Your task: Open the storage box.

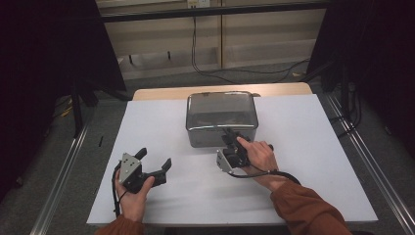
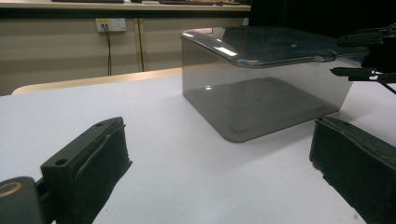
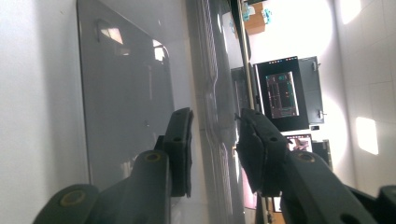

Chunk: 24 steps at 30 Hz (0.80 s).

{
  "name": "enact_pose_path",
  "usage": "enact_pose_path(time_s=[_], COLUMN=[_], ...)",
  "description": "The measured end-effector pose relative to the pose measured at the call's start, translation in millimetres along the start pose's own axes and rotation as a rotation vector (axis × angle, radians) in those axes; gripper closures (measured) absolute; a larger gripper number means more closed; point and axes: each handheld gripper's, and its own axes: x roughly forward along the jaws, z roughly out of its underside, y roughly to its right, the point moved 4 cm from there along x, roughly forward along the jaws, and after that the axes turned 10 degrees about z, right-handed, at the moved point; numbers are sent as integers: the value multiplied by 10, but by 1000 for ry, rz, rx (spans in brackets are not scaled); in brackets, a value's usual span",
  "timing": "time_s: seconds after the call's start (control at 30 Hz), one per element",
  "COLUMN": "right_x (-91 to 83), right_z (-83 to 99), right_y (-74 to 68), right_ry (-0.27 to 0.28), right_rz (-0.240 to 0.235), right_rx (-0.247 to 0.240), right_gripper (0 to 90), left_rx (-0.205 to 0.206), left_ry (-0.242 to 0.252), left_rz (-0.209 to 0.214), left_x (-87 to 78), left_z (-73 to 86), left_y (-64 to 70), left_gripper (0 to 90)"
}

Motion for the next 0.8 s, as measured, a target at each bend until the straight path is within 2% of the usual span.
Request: enact_pose_path(time_s=[0.1, 0.2, 0.27, 0.4, 0.47, 0.53, 0.6, 0.67, 0.8], right_x=[13, 35, 45, 49, 50, 51, 50, 50, 51], right_z=[-1, 2, 9, 6, -7, -8, -7, -6, -8], right_y=[-10, -28, -24, -10, -11, -3, 1, 10, 34], right_ry=[5, 4, 0, 1, 1, 2, 2, 0, 5], right_rz=[2, 2, 13, 16, 20, 16, 16, 14, 20], right_rx=[-5, -16, -25, -25, -41, -35, -30, -26, -18], right_gripper=[694, 719, 741, 776, 784, 785, 785, 786, 790], left_rx=[1, 27, 21, 20, 14, 19, 34, 28, 57], left_ry=[-1, 3, 11, -6, -4, 8, 9, 19, 7], left_rz=[2, 5, 8, 23, 36, 64, 52, 64, 57], left_x=[17, 21, 26, 42, 61, 77, 81, 85, 123], left_z=[-2, -20, -29, -23, -28, -53, -62, -74, -85], left_y=[-6, 21, 38, 38, 51, 73, 80, 83, 75], left_gripper=[42, 42, 41, 44, 45, 53, 55, 55, 55])
